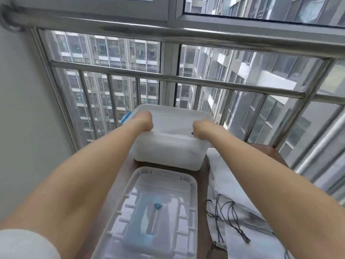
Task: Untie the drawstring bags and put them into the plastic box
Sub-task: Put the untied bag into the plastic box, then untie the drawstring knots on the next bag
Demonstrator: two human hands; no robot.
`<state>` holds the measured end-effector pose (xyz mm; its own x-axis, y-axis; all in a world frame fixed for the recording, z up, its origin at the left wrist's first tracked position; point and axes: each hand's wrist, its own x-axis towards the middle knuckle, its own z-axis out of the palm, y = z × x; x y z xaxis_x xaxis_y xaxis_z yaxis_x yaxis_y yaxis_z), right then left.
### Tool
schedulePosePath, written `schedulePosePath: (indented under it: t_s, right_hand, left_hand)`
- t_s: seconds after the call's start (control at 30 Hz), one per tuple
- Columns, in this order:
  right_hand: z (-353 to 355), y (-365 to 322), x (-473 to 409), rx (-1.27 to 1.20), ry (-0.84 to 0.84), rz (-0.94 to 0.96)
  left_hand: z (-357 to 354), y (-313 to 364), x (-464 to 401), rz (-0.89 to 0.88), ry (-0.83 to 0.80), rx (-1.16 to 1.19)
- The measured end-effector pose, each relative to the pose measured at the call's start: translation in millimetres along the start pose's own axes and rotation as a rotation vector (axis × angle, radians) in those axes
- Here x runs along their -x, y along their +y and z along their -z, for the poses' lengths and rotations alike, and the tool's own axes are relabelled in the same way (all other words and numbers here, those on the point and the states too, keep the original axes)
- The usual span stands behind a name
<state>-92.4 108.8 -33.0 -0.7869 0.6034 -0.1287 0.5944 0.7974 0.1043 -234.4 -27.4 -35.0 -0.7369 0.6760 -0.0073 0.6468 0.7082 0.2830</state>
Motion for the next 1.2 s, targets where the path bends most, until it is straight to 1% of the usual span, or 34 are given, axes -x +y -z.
schedulePosePath:
  t_s: [0.1, 0.23, 0.33, 0.43, 0.5, 0.6, 0.67, 0.77, 0.87, 0.93, 0.97, 1.03, 1.1, 1.2]
  right_hand:
    - [2.8, -2.4, -4.1, -0.037, 0.011, 0.003]
    - [7.8, -0.4, 10.4, -0.272, 0.101, 0.051]
    - [12.0, 10.1, 45.6, -0.608, 0.312, 0.058]
    - [6.7, 26.2, 88.8, -0.828, 0.485, 0.010]
    - [-4.7, 38.4, 114.7, -0.901, 0.548, -0.034]
    - [-26.7, 58.2, 151.2, -0.872, 0.604, -0.069]
    - [-46.9, 72.7, 168.7, -0.803, 0.610, -0.098]
    - [-84.5, 96.7, 188.9, -0.691, 0.516, -0.154]
    - [-119.9, 116.7, 209.5, -0.574, 0.342, -0.158]
    - [-136.3, 125.8, 221.2, -0.519, 0.244, -0.162]
    - [-142.9, 127.9, 225.2, -0.513, 0.217, -0.168]
    - [-151.9, 131.6, 229.6, -0.516, 0.237, -0.181]
    - [-153.7, 134.4, 232.2, -0.530, 0.267, -0.195]
    - [-152.3, 137.0, 234.4, -0.562, 0.267, -0.171]
  left_hand:
    - [-4.2, 5.4, -3.2, -0.015, 0.012, 0.104]
    - [-2.1, 27.5, 11.7, -0.108, 0.050, 0.182]
    - [-0.6, 47.5, 33.9, -0.222, 0.106, 0.168]
    - [-5.8, 68.9, 67.1, -0.378, 0.227, 0.111]
    - [-11.8, 84.1, 91.5, -0.442, 0.317, 0.138]
    - [-28.4, 106.2, 121.9, -0.489, 0.380, 0.178]
    - [-40.9, 119.0, 138.2, -0.502, 0.350, 0.180]
    - [-63.7, 136.9, 159.5, -0.508, 0.249, 0.192]
    - [-89.7, 153.1, 174.9, -0.477, 0.086, 0.166]
    - [-106.2, 162.8, 180.7, -0.457, -0.071, 0.094]
    - [-113.7, 165.6, 182.5, -0.450, -0.152, 0.050]
    - [-125.6, 171.1, 183.9, -0.434, -0.245, 0.005]
    - [-133.8, 177.0, 183.6, -0.408, -0.256, 0.007]
    - [-143.8, 180.2, 187.0, -0.366, -0.171, 0.029]
